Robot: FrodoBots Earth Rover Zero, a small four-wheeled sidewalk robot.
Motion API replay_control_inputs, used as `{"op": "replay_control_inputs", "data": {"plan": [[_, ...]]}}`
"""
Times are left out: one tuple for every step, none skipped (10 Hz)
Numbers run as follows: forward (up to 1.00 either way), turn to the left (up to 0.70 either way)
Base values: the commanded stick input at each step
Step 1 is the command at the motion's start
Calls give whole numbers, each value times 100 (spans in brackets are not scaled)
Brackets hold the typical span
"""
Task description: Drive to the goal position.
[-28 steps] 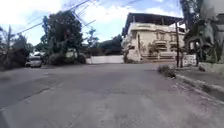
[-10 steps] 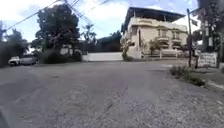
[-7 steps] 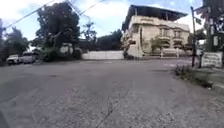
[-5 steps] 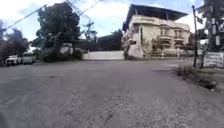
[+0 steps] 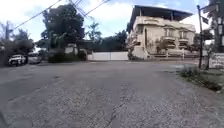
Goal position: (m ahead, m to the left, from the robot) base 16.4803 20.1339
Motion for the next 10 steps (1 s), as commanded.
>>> {"op": "replay_control_inputs", "data": {"plan": [[0,70],[0,70],[0,70],[0,70],[0,70],[0,70],[0,70],[0,70],[0,70],[0,11]]}}
